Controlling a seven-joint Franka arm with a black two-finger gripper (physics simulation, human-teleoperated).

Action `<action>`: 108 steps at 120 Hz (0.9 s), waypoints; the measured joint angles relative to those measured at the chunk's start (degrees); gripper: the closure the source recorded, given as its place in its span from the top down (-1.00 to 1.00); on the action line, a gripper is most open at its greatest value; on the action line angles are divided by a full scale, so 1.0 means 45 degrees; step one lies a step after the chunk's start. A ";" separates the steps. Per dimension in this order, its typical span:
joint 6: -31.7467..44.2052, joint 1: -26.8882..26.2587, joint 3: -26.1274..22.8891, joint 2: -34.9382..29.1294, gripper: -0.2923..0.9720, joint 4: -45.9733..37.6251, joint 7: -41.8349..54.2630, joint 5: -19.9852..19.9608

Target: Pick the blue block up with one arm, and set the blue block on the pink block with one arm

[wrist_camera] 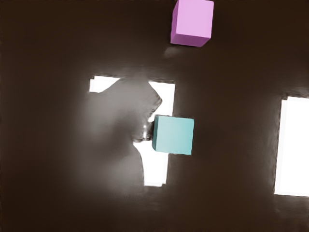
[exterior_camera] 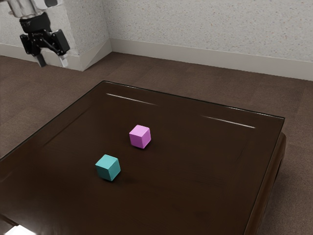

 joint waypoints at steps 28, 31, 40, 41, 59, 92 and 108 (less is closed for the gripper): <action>0.3768 0.0043 -0.1463 -0.0257 0.50 -0.5788 -0.0192 0.0297; 0.4552 -0.0096 -0.1695 -0.0316 0.50 -0.6712 -0.0238 0.0306; 0.6699 -0.0244 -0.2422 -0.0287 0.49 -0.8769 -0.0409 0.0324; 0.6899 -0.0243 -0.2473 -0.0264 0.49 -0.8890 -0.0427 0.0323; 0.9401 0.0384 -0.2743 0.0324 0.48 -0.9766 -0.0721 0.0261; 1.1613 0.0492 -0.2754 0.2098 0.46 -0.9631 -0.1044 0.0242; 1.2224 0.0395 -0.2559 0.2524 0.45 -0.9574 -0.1119 0.0230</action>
